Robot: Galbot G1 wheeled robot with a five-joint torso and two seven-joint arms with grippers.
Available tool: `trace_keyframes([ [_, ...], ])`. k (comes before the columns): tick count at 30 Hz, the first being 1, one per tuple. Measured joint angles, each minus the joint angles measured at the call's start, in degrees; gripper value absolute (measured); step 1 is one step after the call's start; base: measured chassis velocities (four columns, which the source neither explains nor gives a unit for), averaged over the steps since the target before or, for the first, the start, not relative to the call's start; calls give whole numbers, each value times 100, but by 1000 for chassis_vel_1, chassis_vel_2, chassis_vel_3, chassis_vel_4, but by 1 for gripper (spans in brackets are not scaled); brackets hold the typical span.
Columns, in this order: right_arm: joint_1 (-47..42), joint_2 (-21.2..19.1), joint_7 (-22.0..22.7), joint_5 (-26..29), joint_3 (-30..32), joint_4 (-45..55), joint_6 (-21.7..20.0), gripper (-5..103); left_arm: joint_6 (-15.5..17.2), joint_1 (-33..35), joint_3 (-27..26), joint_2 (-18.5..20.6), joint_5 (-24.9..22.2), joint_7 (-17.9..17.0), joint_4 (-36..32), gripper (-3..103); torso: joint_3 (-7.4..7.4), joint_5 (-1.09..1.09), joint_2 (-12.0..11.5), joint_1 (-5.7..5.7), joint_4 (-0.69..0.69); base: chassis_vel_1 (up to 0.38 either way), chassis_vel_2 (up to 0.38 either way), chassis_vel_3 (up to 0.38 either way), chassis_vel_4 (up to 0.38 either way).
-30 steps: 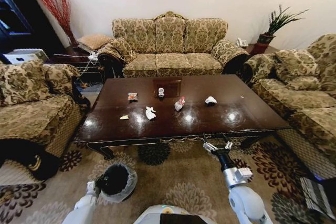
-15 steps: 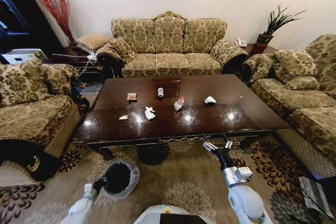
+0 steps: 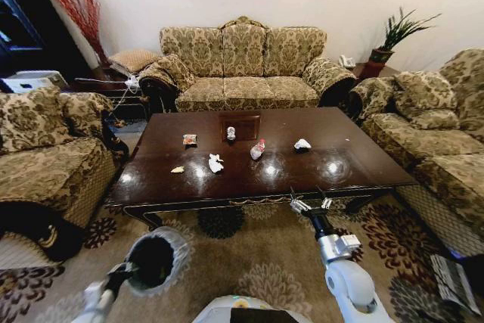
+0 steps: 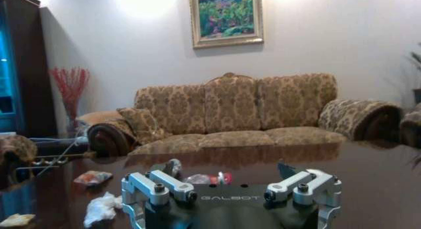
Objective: Move to the front of the table and place the trash on the table into the trash bin.
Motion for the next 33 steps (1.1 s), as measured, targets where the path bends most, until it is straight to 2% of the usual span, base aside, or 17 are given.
trace_keyframes([
  [3,-51,123,-59,5,11,-20,79,100,-15,614,-453,-61,-176,33,-909,3,0,-1,0,0,-3,0,0,0,0],
  [4,-51,123,-59,5,11,-20,79,100,-15,614,-453,-61,-176,33,-909,3,0,-1,0,0,-3,0,0,0,0],
  [7,-64,200,-91,30,15,-20,161,100,-13,1299,-984,-172,-512,37,-2025,3,1,-1,0,0,-4,0,0,0,0],
  [9,-51,202,-107,36,10,-20,168,100,-5,1355,-1056,-190,-563,33,-2178,3,0,-1,0,0,-3,0,0,0,0],
  [10,-23,206,-138,46,-2,-20,195,100,35,1438,-1251,-233,-751,-21,-2616,3,0,3,0,0,-2,0,0,0,0],
  [14,16,211,-160,66,-30,-12,227,100,333,1248,-1508,-228,-1150,-276,-3387,3,1,-4,0,0,-4,0,0,0,0],
  [15,16,211,-160,66,-30,-12,227,100,333,1248,-1508,-228,-1150,-276,-3387,3,1,-4,0,0,-4,0,0,0,0],
  [17,60,200,-196,87,-58,-10,297,100,700,761,-1695,-9,-1493,-642,-3938,3,2,-1,0,1,-4,0,0,0,0],
  [18,60,200,-196,87,-58,-10,297,100,700,761,-1695,-9,-1493,-642,-3938,3,2,-1,0,1,-4,0,0,0,0],
  [20,98,166,-250,100,-32,-31,344,100,1014,367,-1798,411,-1939,-988,-4239,3,2,0,0,1,-5,0,0,0,0],
  [22,117,157,-263,101,-17,-59,362,100,1080,262,-1819,550,-2059,-1073,-4269,3,1,0,0,1,-5,0,0,0,0],
  [23,148,162,-290,78,14,-126,414,100,1156,-20,-1789,911,-2299,-1288,-4215,3,2,1,0,1,-5,0,0,0,0],
  [25,137,209,-321,5,56,-188,490,100,1140,-406,-1552,1291,-2457,-1542,-3945,3,2,2,0,1,-3,0,0,0,0],
  [26,137,209,-321,5,56,-188,490,100,1140,-406,-1552,1291,-2457,-1542,-3945,3,2,2,0,1,-3,0,0,0,0],
  [27,85,263,-327,-40,85,-195,520,100,1112,-802,-1271,1558,-2562,-1727,-3655,3,2,-6,0,1,-5,0,0,0,0],
  [29,9,306,-325,-79,109,-187,532,100,1093,-1232,-987,1772,-2637,-1887,-3387,3,3,-6,-1,2,-5,0,0,0,0],
  [33,-40,304,-277,-92,117,-109,520,100,1128,-1741,-596,1921,-2610,-2064,-3241,3,2,-2,0,2,-5,0,0,0,0],
])
